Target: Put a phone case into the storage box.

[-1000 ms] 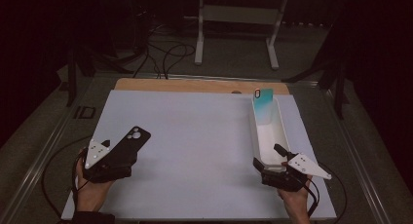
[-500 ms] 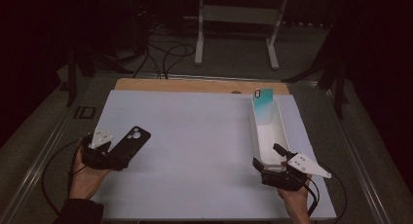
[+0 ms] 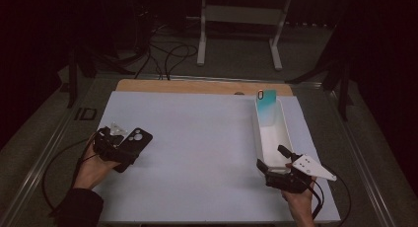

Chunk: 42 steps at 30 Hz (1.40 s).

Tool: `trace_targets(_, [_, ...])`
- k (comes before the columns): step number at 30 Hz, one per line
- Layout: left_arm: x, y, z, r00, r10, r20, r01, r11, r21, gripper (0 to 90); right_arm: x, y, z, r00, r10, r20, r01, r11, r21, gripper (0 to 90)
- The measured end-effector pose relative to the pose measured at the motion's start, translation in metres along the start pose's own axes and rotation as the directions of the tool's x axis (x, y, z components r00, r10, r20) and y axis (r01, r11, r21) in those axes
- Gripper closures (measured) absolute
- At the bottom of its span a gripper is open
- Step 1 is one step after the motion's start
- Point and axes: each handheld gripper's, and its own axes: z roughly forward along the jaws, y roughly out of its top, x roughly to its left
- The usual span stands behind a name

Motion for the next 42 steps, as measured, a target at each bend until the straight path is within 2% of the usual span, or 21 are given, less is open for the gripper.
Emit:
trace_targets(1, [0.003, 0.001, 0.004, 1.0000, 0.005, 0.003, -0.005, 0.9995, 0.032, 0.0, 0.000, 0.000, 0.000, 1.0000, 0.002, 0.001, -0.002, 1.000, 0.000, 8.2])
trace_targets(3, [0.004, 0.001, 0.006, 1.0000, 0.003, 0.006, -0.003, 0.9989, 0.046, 0.0, 0.000, 0.000, 0.000, 1.0000, 0.000, 0.000, 0.000, 1.000, -0.001, 8.2])
trace_targets(7, [0.011, 0.000, 0.012, 1.0000, -0.001, 0.010, 0.000, 0.9946, 0.104, 0.0, 0.000, 0.000, 0.000, 1.0000, 0.005, 0.002, -0.005, 1.000, 0.000, 8.2])
trace_targets(13, [0.017, -0.006, 0.020, 0.9993, -0.029, 0.024, 0.024, 0.9840, 0.176, 0.0, 0.000, 0.000, 0.000, 1.0000, 0.003, 0.006, -0.003, 1.000, -0.002, 8.2])
trace_targets(16, [0.018, -0.009, 0.022, 0.9993, -0.024, 0.030, 0.017, 0.9799, 0.199, 0.0, -0.001, 0.000, -0.001, 1.0000, 0.004, 0.009, -0.004, 1.000, -0.002, 8.3])
trace_targets(19, [0.018, -0.014, 0.029, 0.9987, -0.027, 0.042, 0.016, 0.9702, 0.242, 0.0, -0.001, 0.000, 0.000, 1.0000, 0.002, 0.009, -0.002, 1.000, -0.001, 8.2])
trace_targets(22, [0.020, -0.015, 0.031, 0.9973, -0.048, 0.055, 0.032, 0.9665, 0.255, 0.0, 0.000, 0.000, 0.000, 1.0000, 0.003, 0.009, -0.003, 1.000, 0.000, 8.3])
trace_targets(26, [0.022, -0.012, 0.033, 0.9953, -0.068, 0.070, 0.045, 0.9578, 0.284, 0.0, -0.001, 0.000, 0.000, 0.9999, 0.003, 0.012, -0.003, 1.000, 0.002, 8.3])
trace_targets(32, [0.022, -0.008, 0.036, 0.9954, -0.064, 0.072, 0.038, 0.9459, 0.322, 0.0, 0.000, 0.000, 0.001, 0.9999, 0.001, 0.013, -0.001, 1.000, 0.005, 8.3])
trace_targets(37, [0.022, -0.005, 0.036, 0.9953, -0.060, 0.076, 0.031, 0.9388, 0.343, 0.8, 0.000, 0.000, 0.001, 0.9999, 0.002, 0.016, -0.002, 1.000, 0.007, 8.3])
trace_targets(39, [0.021, -0.003, 0.035, 0.9954, -0.054, 0.079, 0.023, 0.9375, 0.347, 3.6, 0.000, 0.000, 0.001, 0.9999, -0.001, 0.017, 0.001, 1.000, 0.008, 8.3])
trace_targets(42, [0.019, -0.002, 0.032, 0.9952, -0.039, 0.090, 0.006, 0.9399, 0.341, 11.8, -0.001, 0.000, 0.001, 0.9999, 0.002, 0.017, -0.002, 1.000, 0.007, 8.3])
